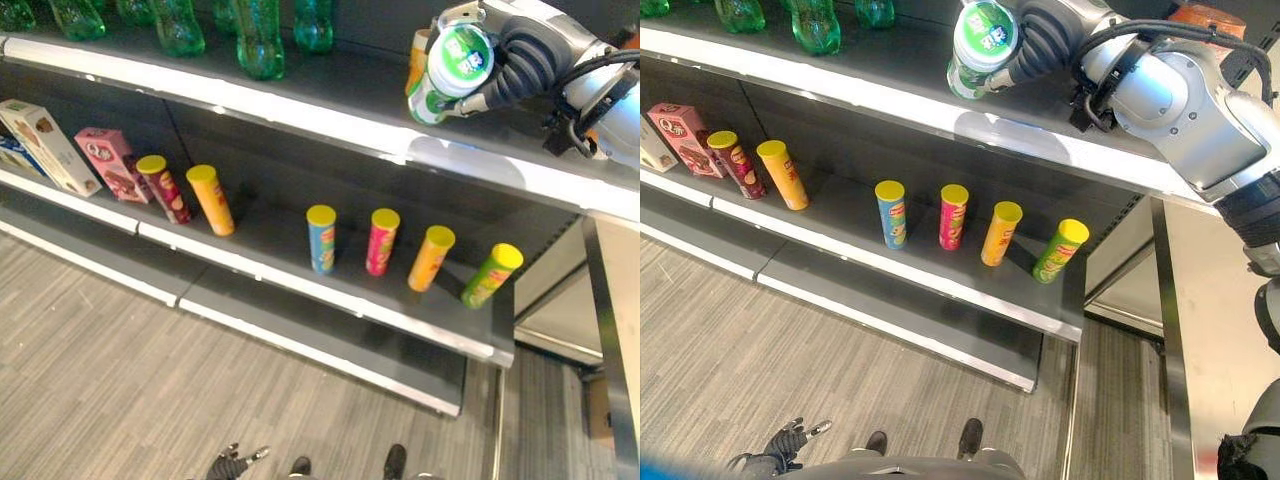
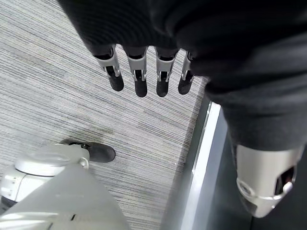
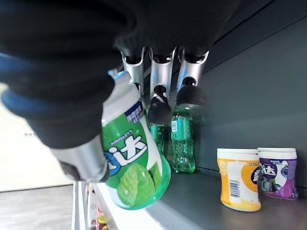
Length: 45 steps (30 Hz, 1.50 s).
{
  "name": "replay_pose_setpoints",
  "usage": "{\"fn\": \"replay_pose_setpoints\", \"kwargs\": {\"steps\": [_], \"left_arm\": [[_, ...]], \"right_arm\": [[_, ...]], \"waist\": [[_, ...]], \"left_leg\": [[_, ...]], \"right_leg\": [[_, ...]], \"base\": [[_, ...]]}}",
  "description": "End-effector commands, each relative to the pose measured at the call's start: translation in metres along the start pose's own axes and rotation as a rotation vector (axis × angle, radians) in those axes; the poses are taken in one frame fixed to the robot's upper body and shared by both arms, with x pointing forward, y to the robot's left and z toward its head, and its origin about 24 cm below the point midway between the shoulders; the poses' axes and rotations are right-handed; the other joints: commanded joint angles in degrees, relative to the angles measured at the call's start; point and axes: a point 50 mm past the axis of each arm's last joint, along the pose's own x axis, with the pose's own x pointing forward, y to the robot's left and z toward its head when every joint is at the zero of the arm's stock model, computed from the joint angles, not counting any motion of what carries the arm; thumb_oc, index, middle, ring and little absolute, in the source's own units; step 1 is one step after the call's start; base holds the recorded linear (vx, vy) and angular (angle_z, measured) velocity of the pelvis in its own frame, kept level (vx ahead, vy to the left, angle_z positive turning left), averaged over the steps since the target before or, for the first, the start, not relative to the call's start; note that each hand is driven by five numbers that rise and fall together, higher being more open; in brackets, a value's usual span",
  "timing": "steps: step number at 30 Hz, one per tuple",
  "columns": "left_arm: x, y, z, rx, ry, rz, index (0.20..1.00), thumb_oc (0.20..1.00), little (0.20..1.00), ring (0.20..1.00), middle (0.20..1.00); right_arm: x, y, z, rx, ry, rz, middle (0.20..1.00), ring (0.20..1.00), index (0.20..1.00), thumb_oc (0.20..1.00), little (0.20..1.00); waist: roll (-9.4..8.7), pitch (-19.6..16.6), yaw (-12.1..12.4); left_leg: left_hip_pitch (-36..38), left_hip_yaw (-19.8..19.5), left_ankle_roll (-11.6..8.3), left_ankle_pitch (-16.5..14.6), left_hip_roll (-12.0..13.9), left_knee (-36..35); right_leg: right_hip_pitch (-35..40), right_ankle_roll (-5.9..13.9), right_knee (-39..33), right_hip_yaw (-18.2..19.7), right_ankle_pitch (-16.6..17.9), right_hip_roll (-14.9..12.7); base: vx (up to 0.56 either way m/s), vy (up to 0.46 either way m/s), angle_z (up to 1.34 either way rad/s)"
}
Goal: Put the goods on the table back onto the shelves and tidy them up.
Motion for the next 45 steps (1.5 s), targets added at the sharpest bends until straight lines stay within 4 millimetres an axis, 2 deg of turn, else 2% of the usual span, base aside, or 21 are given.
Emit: {"fn": "replay_pose_setpoints", "kwargs": {"steps": [1, 6, 12, 20, 37, 38, 40, 45], "left_arm": [[0.005, 0.026, 0.026, 0.015, -0.074, 0.056, 1.0, 1.0, 1.0, 1.0, 1.0], [0.005, 0.029, 0.027, 0.016, -0.077, 0.063, 1.0, 1.0, 1.0, 1.0, 1.0], [0.005, 0.027, 0.026, 0.014, -0.074, 0.066, 1.0, 1.0, 1.0, 1.0, 1.0], [0.004, 0.028, 0.021, -0.001, -0.063, 0.078, 1.0, 1.0, 1.0, 1.0, 1.0], [0.003, 0.032, 0.019, -0.024, -0.052, 0.094, 1.0, 1.0, 1.0, 1.0, 1.0], [0.005, 0.03, 0.031, 0.003, -0.105, 0.105, 1.0, 1.0, 1.0, 1.0, 1.0], [0.005, 0.03, 0.031, 0.012, -0.098, 0.07, 1.0, 1.0, 1.0, 1.0, 1.0], [0.005, 0.029, 0.03, -0.002, -0.09, 0.075, 1.0, 1.0, 1.0, 1.0, 1.0]], "right_arm": [[0.009, -0.031, 0.002, -0.035, 0.012, -0.045, 0.2, 0.2, 0.2, 0.2, 0.2], [0.016, -0.027, 0.009, -0.068, -0.012, 0.004, 0.2, 0.2, 0.2, 0.2, 0.2], [0.02, -0.027, -0.011, -0.077, 0.086, -0.035, 0.2, 0.2, 0.2, 0.2, 0.2], [0.021, -0.027, -0.023, -0.083, 0.145, -0.065, 0.2, 0.2, 0.2, 0.2, 0.2], [0.036, -0.026, -0.011, -0.082, 0.102, -0.061, 0.2, 0.2, 0.2, 0.2, 0.2], [0.036, -0.021, -0.011, -0.059, 0.098, -0.062, 0.2, 0.2, 0.2, 0.2, 0.2], [0.042, -0.036, -0.006, -0.061, 0.091, -0.116, 0.2, 0.2, 0.2, 0.2, 0.2], [0.042, -0.043, -0.02, -0.115, 0.176, -0.137, 0.2, 0.2, 0.2, 0.2, 0.2]], "waist": [[-3.69, 0.8, 1.2], [-3.85, 0.8, 1.2], [-3.93, 0.9, 1.9], [-3.76, 1.0, 2.4], [-3.99, 1.0, 3.0], [-4.0, 1.0, 2.6], [-4.18, 1.0, 2.7], [-4.27, 1.0, 3.1]], "left_leg": [[5.2, 6.9, -2.03, -4.5, 1.1, 0.6], [5.2, 7.1, -2.05, -4.5, 1.2, 0.6], [5.1, 6.9, -1.81, -4.7, 0.8, 0.6], [5.4, 6.4, -1.58, -5.0, 0.7, 0.6], [5.6, 6.5, -1.9, -4.8, 1.2, 0.6], [5.7, 6.5, -1.88, -4.8, 1.2, 0.6], [5.7, 6.5, -1.86, -4.8, 1.3, 0.6], [5.4, 6.2, -2.0, -4.7, 1.5, 0.6]], "right_leg": [[4.2, 4.35, 0.9, 2.9, -7.5, -2.8], [4.0, 4.48, 0.9, 2.9, -7.3, -2.9], [4.2, 4.59, 0.9, 2.7, -7.2, -3.3], [4.4, 4.51, 1.0, 2.8, -7.3, -3.4], [5.1, 4.23, 0.9, 2.2, -7.9, -2.9], [5.1, 4.23, 0.9, 2.3, -7.9, -2.9], [5.0, 4.25, 0.9, 2.3, -7.8, -2.9], [4.9, 4.19, 0.9, 1.7, -7.9, -2.9]], "base": [[0.0, 0.0, 0.0], [0.0, 0.0, 0.0], [0.0, 0.0, 0.0], [0.0, 0.0, 0.0], [0.0, -0.004, 0.0], [0.0, 0.0, 0.0], [0.0, 0.0, 0.0], [0.0, -0.004, 0.01]]}}
